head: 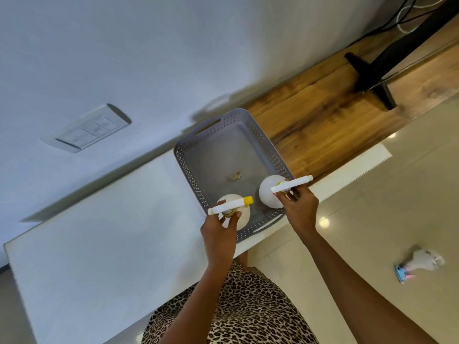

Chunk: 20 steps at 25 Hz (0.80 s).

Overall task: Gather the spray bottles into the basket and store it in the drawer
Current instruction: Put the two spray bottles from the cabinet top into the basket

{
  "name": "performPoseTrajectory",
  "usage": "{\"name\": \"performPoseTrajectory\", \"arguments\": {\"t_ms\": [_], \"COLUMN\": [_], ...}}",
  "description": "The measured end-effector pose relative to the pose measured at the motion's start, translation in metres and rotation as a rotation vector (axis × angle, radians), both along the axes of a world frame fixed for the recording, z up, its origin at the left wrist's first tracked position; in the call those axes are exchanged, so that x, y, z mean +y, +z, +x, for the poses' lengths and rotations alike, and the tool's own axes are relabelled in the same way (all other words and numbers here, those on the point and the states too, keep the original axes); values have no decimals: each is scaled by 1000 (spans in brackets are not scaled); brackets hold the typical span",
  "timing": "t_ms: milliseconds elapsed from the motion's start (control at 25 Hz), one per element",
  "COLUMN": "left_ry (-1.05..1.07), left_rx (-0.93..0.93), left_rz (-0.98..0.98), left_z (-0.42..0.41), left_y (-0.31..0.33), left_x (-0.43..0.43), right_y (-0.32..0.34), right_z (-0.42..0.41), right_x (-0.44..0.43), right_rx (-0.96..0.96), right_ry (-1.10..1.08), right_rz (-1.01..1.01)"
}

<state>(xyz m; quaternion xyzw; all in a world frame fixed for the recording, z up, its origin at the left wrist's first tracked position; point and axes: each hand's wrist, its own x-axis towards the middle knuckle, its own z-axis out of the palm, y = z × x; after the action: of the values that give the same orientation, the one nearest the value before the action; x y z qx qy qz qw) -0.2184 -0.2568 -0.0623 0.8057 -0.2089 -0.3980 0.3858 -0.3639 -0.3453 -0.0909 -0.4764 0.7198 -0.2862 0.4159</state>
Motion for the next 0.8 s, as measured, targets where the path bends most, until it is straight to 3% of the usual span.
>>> {"name": "performPoseTrajectory", "arguments": {"t_ms": [280,440,800], "left_ry": [32,-61,-188], "left_rx": [-2,-60,-51], "left_rz": [-33,-53,104], "left_z": [-18,-25,-20], "left_y": [-41,-48,-40], "left_x": [-10,-3,17], "right_y": [-16,-21,-9], "right_z": [4,6,6], "right_x": [11,12,33], "right_rx": [-97,-126,-106], "right_ry": [-61,-73,-62], "right_rz": [-29,-36,5]}}
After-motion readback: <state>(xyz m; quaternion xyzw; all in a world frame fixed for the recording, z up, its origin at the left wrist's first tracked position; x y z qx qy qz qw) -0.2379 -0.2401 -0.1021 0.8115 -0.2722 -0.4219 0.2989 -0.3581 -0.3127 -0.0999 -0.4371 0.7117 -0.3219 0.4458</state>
